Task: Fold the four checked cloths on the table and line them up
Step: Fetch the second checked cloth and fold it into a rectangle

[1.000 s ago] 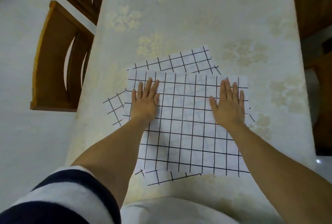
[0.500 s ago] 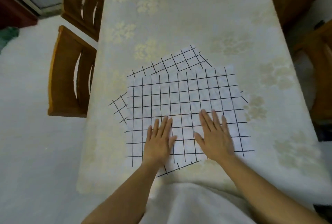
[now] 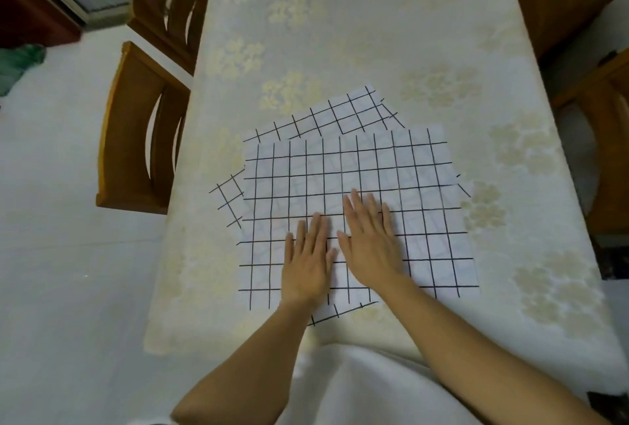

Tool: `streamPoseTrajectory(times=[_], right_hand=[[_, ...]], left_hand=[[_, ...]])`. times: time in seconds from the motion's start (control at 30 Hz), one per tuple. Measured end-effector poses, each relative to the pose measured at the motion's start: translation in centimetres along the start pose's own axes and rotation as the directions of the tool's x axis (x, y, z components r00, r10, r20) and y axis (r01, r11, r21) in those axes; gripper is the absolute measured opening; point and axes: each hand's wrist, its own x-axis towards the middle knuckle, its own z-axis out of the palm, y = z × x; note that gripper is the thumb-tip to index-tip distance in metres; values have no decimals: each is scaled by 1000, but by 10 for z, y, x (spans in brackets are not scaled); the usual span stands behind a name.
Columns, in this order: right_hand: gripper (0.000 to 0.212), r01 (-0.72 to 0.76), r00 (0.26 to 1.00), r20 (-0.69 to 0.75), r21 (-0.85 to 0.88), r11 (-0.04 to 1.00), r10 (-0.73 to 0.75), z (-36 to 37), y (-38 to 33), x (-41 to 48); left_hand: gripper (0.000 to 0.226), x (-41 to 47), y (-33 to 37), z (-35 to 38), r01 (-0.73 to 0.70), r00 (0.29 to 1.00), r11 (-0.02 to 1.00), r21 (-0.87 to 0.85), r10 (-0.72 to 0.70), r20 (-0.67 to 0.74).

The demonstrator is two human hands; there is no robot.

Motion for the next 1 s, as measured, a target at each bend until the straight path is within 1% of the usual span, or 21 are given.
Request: streamPoseTrajectory(times=[0.07,0.13,0.2,0.27,0.3,0.37,0.43,0.53,0.57,0.63,0.7,0.8,0.93,1.0], right_hand=[[71,-16,996,81,-68,998,22,10,13,-4],[78,-61,992,106,-120,991,74,14,35,-8],[84,-141,985,86,-109,984,151,9,51,-4],[86,-238,970,49,-47,970,240,-3,57,9],[85,-257,966,17,-16,966,257,-10,58,19],[78,-222,974,-45,36,974,223,-21,46,50],[70,-129,990,-42,65,990,132,-27,20,91],[65,-21,997,72,12,1000,20,-16,-8,135],[64,-8,994,108,-26,1000,11,-12,-6,140],[67,-6,990,139,-90,996,18,-8,14,138],[70,-60,990,123,-118,991,75,-9,41,134],[68,-197,975,81,-118,973,207,-16,72,130],[72,-259,962,68,-91,962,265,-19,95,130],[79,-287,956,62,-21,958,288,-22,100,132]], left_hand=[[58,-4,-12,3,2,1000,1000,6,-2,17],[58,-8,-35,2,-35,999,999,35,34,28],[56,-9,-58,-4,-20,1000,999,36,20,6],[57,2,-68,-14,-1,999,999,-34,0,-36],[58,12,-68,-19,-21,998,998,-61,17,-66],[58,48,-58,-31,-78,990,994,-72,69,-124],[57,94,-39,-43,-94,987,992,-83,82,-139],[57,150,-21,-48,-35,999,994,-104,31,-41],[57,160,-24,-48,-2,1000,996,-90,1,-12],[58,166,-41,-48,35,999,999,-7,-35,16],[61,165,-60,-52,48,999,997,54,-49,16],[64,163,-72,-56,72,997,994,76,-72,1],[65,165,-73,-54,72,997,992,104,-75,21],[66,168,-75,-56,50,996,992,112,-57,62]])
